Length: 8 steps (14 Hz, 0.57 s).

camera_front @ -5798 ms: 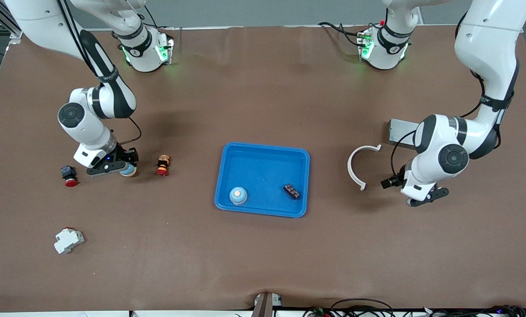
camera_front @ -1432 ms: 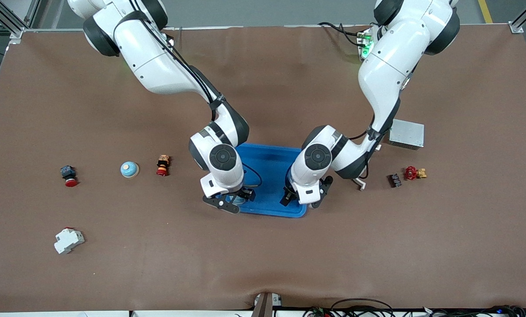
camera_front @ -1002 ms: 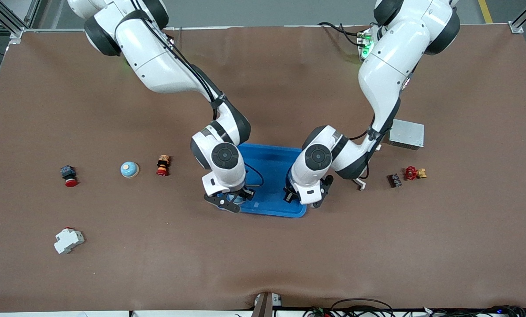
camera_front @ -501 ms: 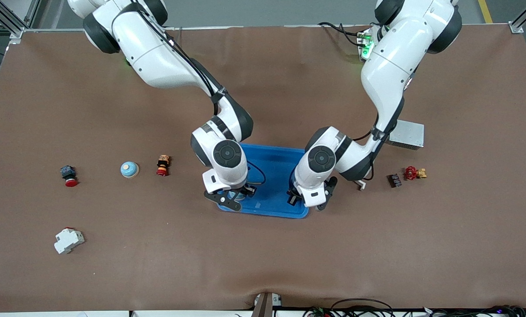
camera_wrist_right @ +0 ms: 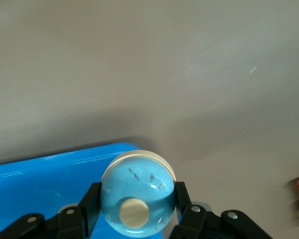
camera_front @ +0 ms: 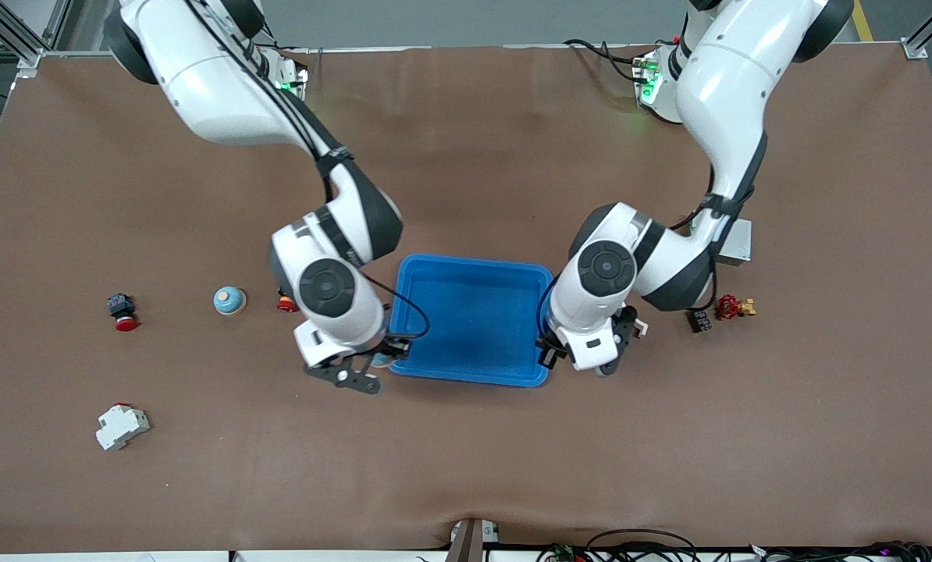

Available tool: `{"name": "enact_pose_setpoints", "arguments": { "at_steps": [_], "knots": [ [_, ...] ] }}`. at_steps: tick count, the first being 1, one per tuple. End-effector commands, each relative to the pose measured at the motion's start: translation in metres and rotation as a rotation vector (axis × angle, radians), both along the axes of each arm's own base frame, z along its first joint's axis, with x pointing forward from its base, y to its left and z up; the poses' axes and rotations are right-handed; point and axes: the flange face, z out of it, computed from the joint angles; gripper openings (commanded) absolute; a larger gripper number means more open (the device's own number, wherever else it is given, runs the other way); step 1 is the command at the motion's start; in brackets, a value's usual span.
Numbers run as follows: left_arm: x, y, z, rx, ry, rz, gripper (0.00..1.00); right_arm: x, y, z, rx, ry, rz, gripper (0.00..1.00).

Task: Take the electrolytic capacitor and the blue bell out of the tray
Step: 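Carry the capacitor beside the valve while the right gripper carries the bell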

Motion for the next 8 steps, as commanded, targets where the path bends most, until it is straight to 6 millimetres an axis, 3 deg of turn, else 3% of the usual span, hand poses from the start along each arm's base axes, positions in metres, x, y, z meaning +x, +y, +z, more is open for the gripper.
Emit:
{"name": "enact_pose_setpoints", "arguments": {
  "at_steps": [1,4,8],
  "knots": [
    [-0.008,0.028,0.032,0.069,0.045,-0.042,0.00,0.015,-0.054,0.015,0.018,0.029,0.072,0.00],
    [-0.016,0.068,0.042,0.089,0.092,-0.109,0.00,0.033,-0.111,0.018,0.022,0.027,0.151,0.00],
    [-0.015,0.144,0.055,0.075,0.215,-0.240,0.00,0.041,-0.205,-0.012,0.028,0.008,0.273,0.00]
  ]
}}
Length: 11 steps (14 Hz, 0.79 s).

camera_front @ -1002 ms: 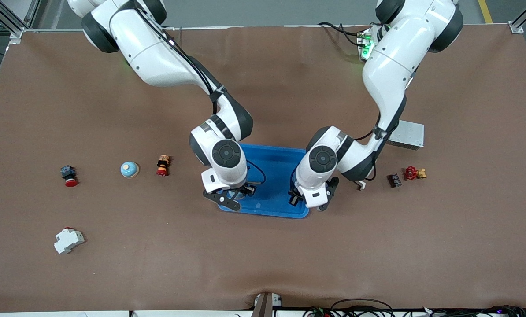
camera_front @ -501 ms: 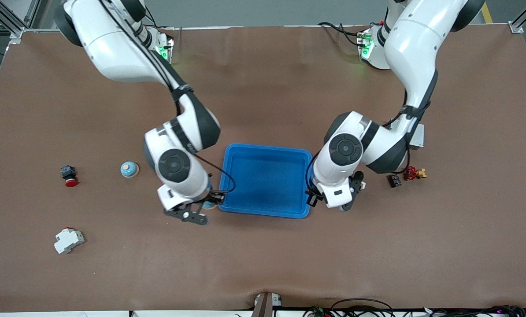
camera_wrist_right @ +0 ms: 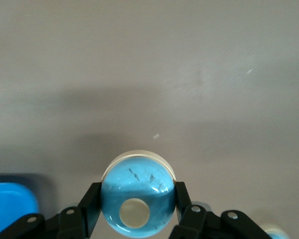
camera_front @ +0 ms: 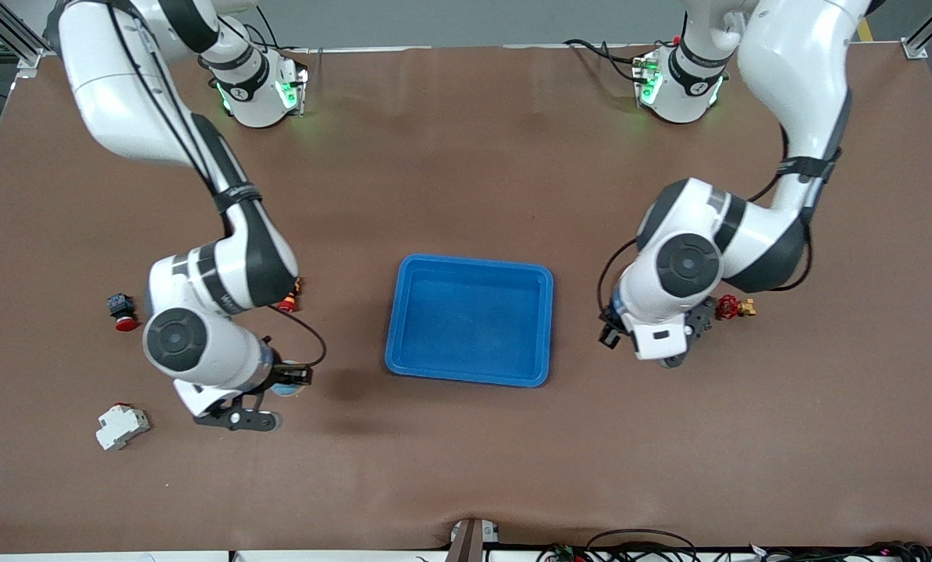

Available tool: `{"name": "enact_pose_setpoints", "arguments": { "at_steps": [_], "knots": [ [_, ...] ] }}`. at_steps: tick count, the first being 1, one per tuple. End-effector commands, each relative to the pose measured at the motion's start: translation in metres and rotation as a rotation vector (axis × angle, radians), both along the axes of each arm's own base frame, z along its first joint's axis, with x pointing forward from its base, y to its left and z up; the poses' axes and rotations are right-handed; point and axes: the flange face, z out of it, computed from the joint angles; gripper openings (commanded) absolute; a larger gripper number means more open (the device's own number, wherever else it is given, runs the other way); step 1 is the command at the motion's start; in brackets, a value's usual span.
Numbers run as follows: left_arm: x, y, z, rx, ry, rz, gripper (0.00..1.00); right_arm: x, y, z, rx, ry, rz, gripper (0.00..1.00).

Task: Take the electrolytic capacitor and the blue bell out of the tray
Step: 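Carry the capacitor beside the valve while the right gripper carries the bell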

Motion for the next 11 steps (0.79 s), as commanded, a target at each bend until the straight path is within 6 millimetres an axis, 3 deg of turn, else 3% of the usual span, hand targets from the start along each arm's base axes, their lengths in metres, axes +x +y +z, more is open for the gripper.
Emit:
{"name": "enact_pose_setpoints", "arguments": {
  "at_steps": [1,6,9,11],
  "knots": [
    [-0.009,0.055,0.016,-0.005,0.077,-0.087,0.00,-0.011,-0.057,-0.011,0.028,-0.006,0.088,0.00],
    [-0.011,0.171,0.013,-0.076,0.146,-0.223,0.00,-0.026,-0.123,-0.035,0.028,-0.027,0.180,0.00],
    [-0.022,0.232,0.003,-0.068,0.174,-0.326,0.00,-0.044,-0.142,-0.052,0.029,-0.057,0.207,0.00],
    [-0.023,0.261,0.000,-0.068,0.173,-0.371,0.00,-0.054,-0.150,-0.065,0.030,-0.065,0.216,0.00]
  ]
}}
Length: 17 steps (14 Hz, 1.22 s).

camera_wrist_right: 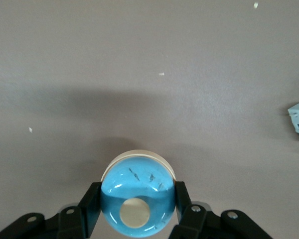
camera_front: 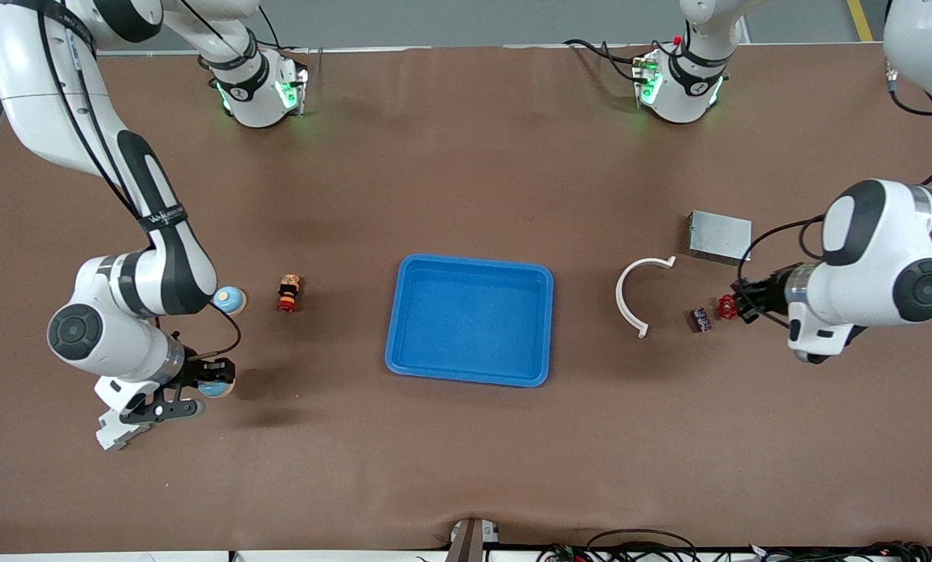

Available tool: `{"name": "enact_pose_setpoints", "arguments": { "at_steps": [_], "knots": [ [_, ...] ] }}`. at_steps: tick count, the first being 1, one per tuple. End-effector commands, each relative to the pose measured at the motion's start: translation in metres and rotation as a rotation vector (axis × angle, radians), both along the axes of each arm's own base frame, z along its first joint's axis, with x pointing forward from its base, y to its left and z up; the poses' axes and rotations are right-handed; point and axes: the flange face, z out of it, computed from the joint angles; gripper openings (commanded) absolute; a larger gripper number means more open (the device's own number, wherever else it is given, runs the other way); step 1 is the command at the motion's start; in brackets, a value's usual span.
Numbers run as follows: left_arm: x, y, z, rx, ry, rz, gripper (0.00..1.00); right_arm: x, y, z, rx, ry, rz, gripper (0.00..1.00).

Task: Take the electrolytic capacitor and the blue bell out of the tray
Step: 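Carry the capacitor beside the valve while the right gripper carries the bell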

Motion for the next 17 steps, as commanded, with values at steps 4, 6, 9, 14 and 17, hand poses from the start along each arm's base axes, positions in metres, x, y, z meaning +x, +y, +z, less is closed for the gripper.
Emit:
{"name": "enact_pose_setpoints", "arguments": {
  "at_steps": [4,6,9,14,17],
  "knots": [
    [-0.012,0.072,-0.004,0.026,-0.021,-0.233,0.00,-0.033,-0.029,-0.014,0.018,-0.013,0.032,0.00],
    [-0.007,0.087,-0.014,0.044,-0.040,-0.318,0.00,-0.038,-0.035,-0.021,0.020,-0.012,0.026,0.00],
    [0.001,0.094,-0.031,0.028,-0.119,-0.343,0.00,-0.043,-0.040,-0.030,0.020,0.003,0.018,0.00],
    [-0.013,0.106,-0.070,0.011,-0.222,-0.376,0.00,-0.051,-0.044,-0.041,0.023,0.006,0.012,0.00],
    [-0.018,0.106,-0.078,0.002,-0.224,-0.391,0.00,-0.051,-0.045,-0.043,0.023,-0.014,0.013,0.00]
  ]
}}
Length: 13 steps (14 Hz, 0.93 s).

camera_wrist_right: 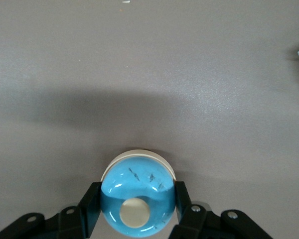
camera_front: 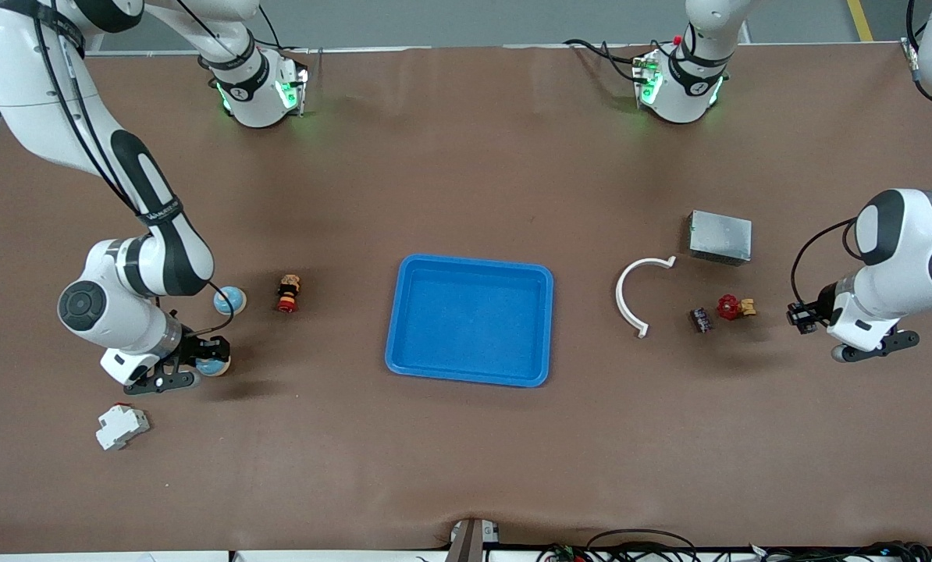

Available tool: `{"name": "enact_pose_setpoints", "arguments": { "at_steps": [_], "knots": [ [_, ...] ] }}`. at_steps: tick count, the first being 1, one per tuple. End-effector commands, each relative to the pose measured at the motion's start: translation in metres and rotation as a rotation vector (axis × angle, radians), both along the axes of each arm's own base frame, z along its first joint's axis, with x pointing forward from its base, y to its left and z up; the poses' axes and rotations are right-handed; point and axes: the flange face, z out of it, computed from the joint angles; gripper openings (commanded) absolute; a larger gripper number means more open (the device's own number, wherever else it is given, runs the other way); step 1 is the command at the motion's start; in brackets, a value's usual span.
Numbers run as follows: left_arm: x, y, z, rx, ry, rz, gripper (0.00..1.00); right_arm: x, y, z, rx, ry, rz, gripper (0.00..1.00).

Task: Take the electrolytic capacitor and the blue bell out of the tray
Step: 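Lower and release the capacitor while the right gripper releases the bell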

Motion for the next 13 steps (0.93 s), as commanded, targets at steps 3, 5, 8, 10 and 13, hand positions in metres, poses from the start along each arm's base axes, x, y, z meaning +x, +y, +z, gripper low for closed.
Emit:
{"name": "enact_pose_setpoints", "arguments": {
  "at_steps": [3,5,8,10,13],
  "knots": [
    [-0.010,0.007,-0.013,0.041,0.005,-0.113,0.00,-0.009,-0.003,0.005,0.015,-0.015,0.004,0.00],
    [-0.012,0.010,-0.023,0.049,-0.011,-0.139,0.00,-0.009,-0.005,0.005,0.015,-0.015,0.001,0.00],
    [-0.012,0.007,-0.039,0.057,-0.017,-0.182,0.00,-0.009,-0.009,0.005,0.015,-0.015,-0.003,0.00],
    [-0.012,0.003,-0.056,0.026,-0.029,-0.190,0.00,-0.010,-0.009,0.004,0.016,-0.014,-0.003,0.00],
    [-0.012,-0.001,-0.066,0.007,-0.031,-0.193,0.03,-0.009,-0.014,0.004,0.014,-0.018,-0.008,0.00]
  ]
}}
